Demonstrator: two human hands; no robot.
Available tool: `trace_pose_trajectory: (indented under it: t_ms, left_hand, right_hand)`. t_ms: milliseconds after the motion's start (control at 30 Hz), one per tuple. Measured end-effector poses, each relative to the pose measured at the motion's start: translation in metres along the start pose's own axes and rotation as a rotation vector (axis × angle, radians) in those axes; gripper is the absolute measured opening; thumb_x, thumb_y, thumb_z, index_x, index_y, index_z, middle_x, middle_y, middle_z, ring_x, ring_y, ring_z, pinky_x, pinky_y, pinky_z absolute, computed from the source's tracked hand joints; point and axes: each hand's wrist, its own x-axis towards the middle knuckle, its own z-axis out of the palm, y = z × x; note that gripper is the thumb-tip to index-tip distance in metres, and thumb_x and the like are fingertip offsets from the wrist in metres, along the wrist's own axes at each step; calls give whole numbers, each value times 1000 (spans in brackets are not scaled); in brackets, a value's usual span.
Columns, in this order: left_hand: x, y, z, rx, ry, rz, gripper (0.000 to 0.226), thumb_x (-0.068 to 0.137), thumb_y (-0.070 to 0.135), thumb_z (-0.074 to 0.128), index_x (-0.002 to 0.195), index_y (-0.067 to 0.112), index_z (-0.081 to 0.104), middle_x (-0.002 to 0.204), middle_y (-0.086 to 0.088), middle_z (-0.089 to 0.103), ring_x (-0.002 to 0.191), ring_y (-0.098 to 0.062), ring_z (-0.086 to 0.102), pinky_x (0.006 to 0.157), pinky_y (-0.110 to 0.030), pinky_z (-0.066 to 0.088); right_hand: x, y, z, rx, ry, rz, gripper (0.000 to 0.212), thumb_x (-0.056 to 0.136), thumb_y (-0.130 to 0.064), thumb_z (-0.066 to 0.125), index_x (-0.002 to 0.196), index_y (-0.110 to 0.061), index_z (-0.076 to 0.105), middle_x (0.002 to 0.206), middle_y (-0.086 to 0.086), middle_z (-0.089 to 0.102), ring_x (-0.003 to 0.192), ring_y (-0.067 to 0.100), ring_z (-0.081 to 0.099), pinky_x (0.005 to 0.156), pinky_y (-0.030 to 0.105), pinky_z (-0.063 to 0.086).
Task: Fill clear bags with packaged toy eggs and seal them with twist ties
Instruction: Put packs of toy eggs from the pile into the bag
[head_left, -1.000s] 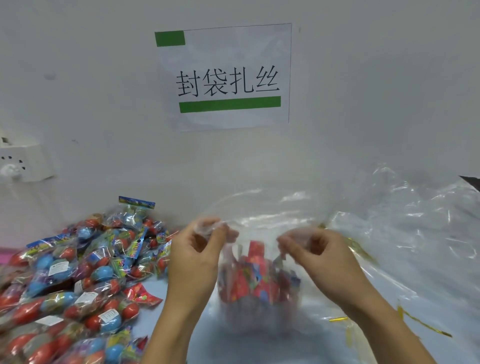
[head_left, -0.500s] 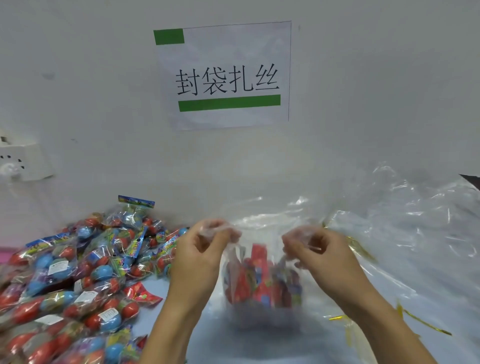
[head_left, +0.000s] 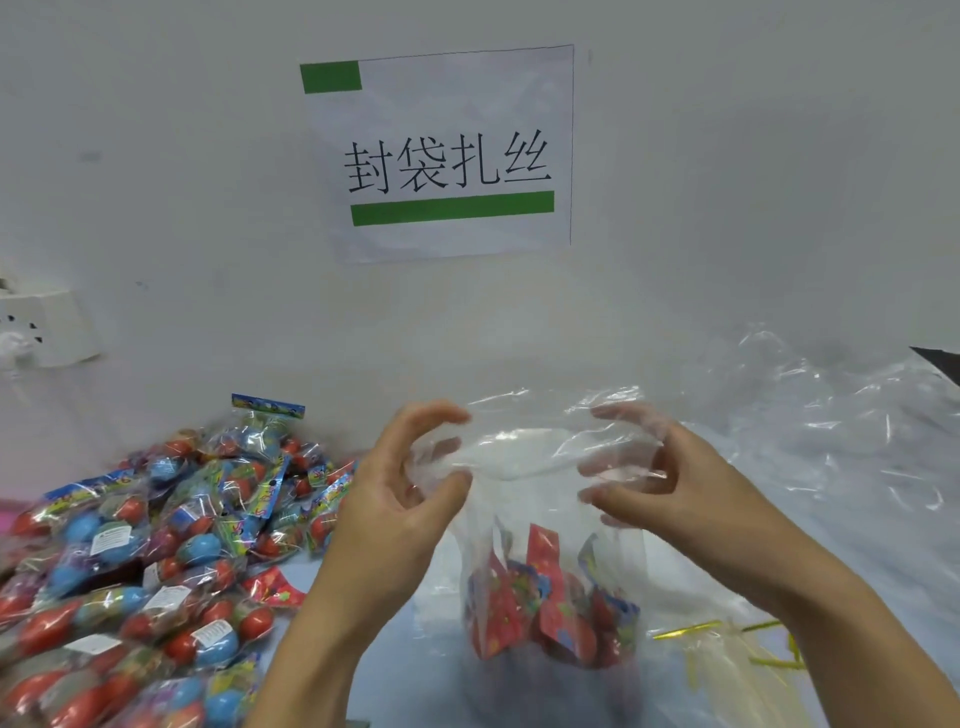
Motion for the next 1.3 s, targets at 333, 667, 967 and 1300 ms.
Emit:
trace_pose_trajectory:
  t_ms: [333,667,967,1300]
  left_hand:
    - [-4,15,-3,70,-304,65,26,69,40,58,72,21,75,135,22,56,136,3,42,110,-33,32]
    - [3,13,3,395,-42,-93,20,92,34,63,97,22,80,95,19,75,89,10,64,84,-15,50]
    - [0,23,10,534,-197,28,51,89,-8,47,124,23,66,123,18,59,106,7,55,91,-12,47]
    - [-2,21,6,620,-236,-3,49,86,-6,46,109,31,70,106,13,63,96,1,57,72,-5,42]
  right_hand:
    - [-8,-50,4,-309,201,-499,23,88,-41,56,93,-34,78,100,-24,74,105,-5,66,90,12,45]
    - [-12,-40,34,-766,-190,-61,37,97,-26,49,72,-3,65,71,12,69,41,22,53,53,37,50]
    - [-15,-32,50,-980,-250,106,47,89,-29,66,135,-37,58,133,-7,58,114,16,60,95,31,53]
    - [-14,-27,58,-993,-365,126,39,88,-23,66,126,-32,62,104,-7,59,83,14,59,58,19,40]
